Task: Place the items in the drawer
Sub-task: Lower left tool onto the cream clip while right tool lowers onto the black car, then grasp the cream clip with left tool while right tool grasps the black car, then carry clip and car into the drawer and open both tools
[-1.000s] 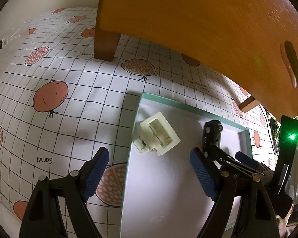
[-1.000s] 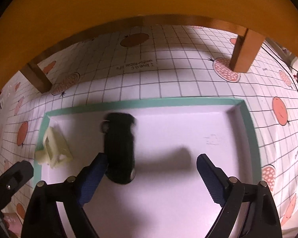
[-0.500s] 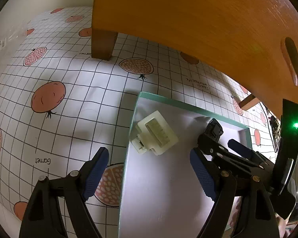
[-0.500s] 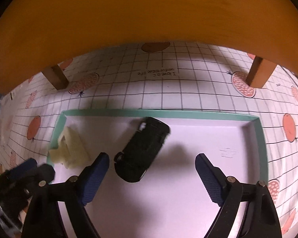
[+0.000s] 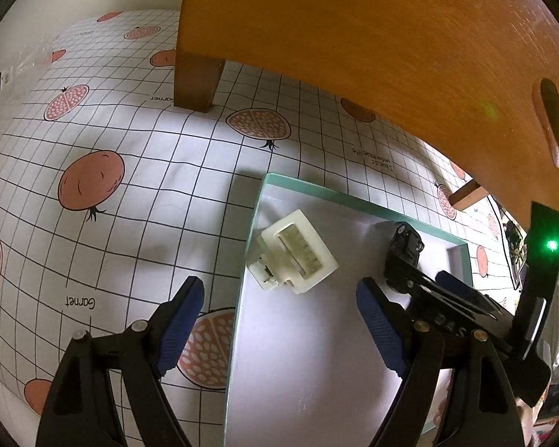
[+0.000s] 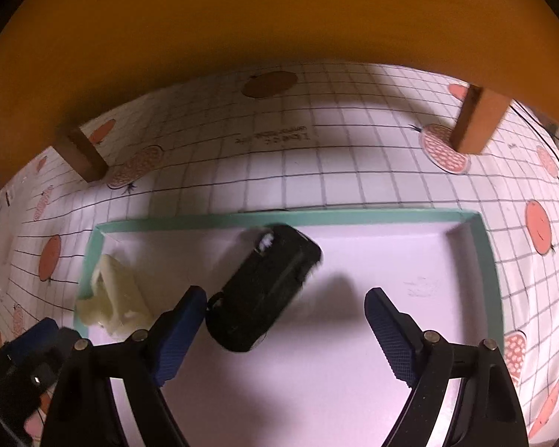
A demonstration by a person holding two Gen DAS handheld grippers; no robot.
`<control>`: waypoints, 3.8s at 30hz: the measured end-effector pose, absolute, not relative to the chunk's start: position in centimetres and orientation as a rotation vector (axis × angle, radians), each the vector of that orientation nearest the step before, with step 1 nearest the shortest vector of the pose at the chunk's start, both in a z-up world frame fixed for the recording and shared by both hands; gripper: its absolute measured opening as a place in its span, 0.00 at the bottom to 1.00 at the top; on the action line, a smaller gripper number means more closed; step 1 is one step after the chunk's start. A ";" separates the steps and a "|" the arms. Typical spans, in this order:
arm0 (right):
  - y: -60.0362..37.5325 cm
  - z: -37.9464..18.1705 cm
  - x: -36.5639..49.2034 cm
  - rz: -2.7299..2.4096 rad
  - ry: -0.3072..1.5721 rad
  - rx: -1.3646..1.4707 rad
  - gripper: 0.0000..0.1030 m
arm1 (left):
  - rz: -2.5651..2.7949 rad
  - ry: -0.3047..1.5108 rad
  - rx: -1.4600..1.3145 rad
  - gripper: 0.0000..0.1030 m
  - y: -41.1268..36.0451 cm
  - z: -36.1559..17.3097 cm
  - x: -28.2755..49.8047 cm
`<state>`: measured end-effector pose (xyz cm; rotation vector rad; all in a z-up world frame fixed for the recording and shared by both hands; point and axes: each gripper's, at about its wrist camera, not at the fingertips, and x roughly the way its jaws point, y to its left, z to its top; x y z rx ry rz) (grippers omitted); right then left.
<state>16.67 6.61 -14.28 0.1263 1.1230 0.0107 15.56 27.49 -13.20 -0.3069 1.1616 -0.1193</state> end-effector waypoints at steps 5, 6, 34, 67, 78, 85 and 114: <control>6.4 -13.3 15.9 0.009 1.107 0.103 0.86 | -0.117 1.156 -0.309 0.82 27.7 -13.0 15.6; 6.5 -13.1 15.9 0.012 1.096 0.095 0.85 | -0.116 1.155 -0.309 0.82 27.7 -13.0 15.6; 7.1 -15.3 18.0 0.047 1.139 0.066 0.35 | -0.108 1.209 -0.270 0.80 24.9 -13.5 17.5; 5.5 -15.0 16.8 0.070 1.152 0.146 0.35 | 0.041 1.218 -0.143 0.51 21.4 -16.1 18.9; 4.8 -15.0 16.1 0.052 1.176 0.154 0.35 | -0.002 1.236 -0.133 0.48 21.8 -15.5 16.6; 4.7 -14.9 15.1 0.040 1.196 0.136 0.35 | -0.019 1.248 -0.139 0.47 22.2 -15.5 14.9; 3.6 -1.9 9.5 0.062 0.946 0.131 0.34 | -0.222 0.888 -0.200 0.46 22.2 2.0 11.3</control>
